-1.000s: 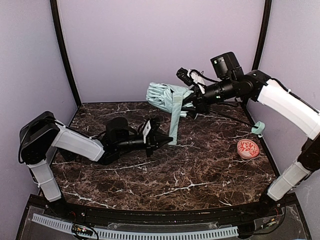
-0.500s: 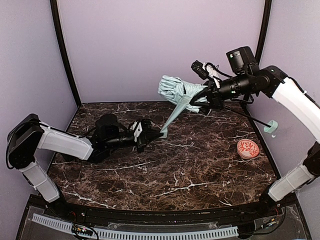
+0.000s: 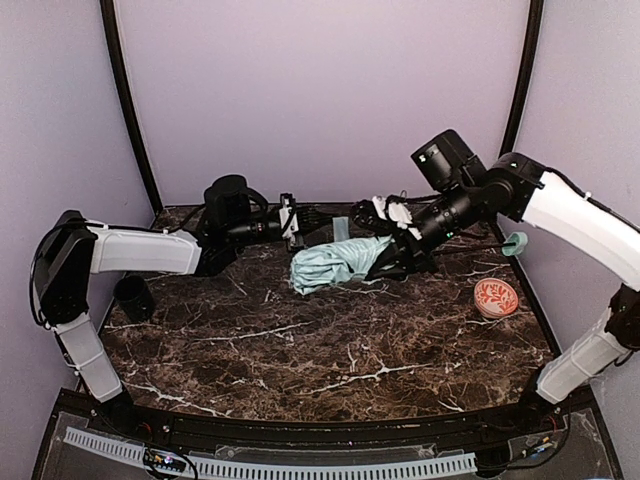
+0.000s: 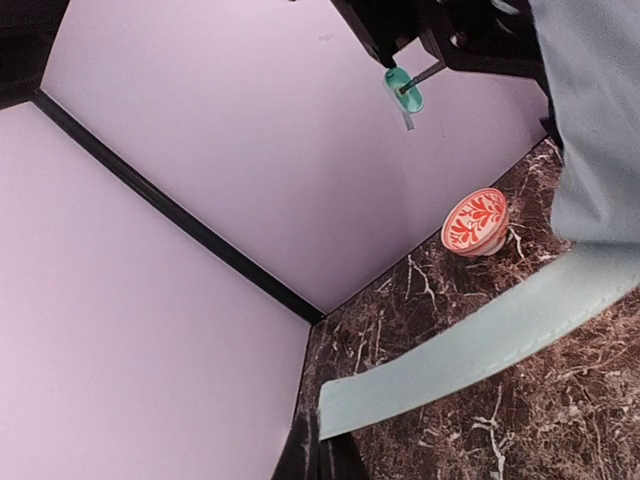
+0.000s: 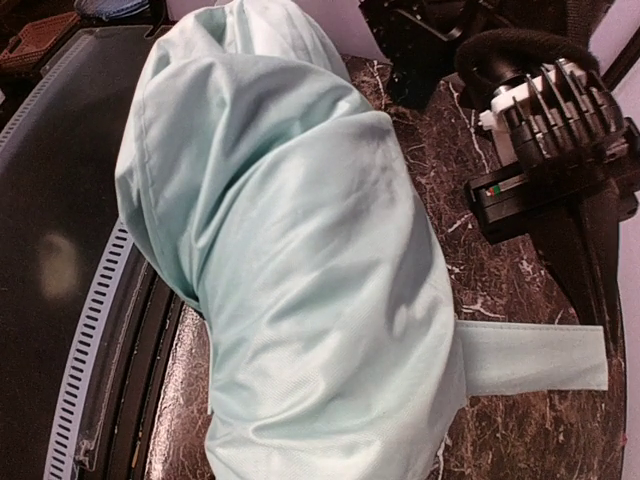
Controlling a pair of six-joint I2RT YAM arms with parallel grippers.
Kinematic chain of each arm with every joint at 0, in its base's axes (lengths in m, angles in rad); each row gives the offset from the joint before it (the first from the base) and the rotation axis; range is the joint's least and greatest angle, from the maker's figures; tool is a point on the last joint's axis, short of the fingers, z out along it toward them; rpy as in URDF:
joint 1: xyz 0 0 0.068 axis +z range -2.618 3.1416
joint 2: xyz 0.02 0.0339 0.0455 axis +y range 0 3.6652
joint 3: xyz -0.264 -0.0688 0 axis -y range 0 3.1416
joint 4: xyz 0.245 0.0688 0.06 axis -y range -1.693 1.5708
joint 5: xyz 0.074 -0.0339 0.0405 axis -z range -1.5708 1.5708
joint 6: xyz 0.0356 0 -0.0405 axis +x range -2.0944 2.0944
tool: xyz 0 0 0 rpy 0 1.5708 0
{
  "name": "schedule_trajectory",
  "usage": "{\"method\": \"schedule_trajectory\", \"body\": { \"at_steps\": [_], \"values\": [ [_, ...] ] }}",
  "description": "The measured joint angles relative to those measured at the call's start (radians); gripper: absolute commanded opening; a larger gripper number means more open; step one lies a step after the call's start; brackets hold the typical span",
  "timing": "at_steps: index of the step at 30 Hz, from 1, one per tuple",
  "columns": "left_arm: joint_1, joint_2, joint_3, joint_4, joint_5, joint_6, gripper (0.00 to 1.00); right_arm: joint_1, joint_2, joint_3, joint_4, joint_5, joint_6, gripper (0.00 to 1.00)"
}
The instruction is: Put away the umbrella
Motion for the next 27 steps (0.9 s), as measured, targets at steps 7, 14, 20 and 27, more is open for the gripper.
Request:
{"method": "schedule_trajectory", "body": {
  "at_steps": [7,14,20,27],
  "values": [
    [-0.005,-0.039,-0.036,-0.159,0.042,0.124,0.00,0.022,0.131,-0.190,0.159,0.002,0.023,0.00],
    [-0.083,-0.190,-0.208,-0.231,-0.072,0.167,0.00,-0.032,0.233,-0.293,0.309,-0.100,0.167,0.00],
    [-0.179,-0.259,-0.331,-0.235,-0.219,0.126,0.00,-0.082,0.337,-0.301,0.400,-0.160,0.259,0.00],
    [-0.229,-0.257,-0.393,-0.262,-0.325,0.121,0.00,-0.082,0.463,-0.268,0.414,-0.229,0.326,0.00]
  ]
}}
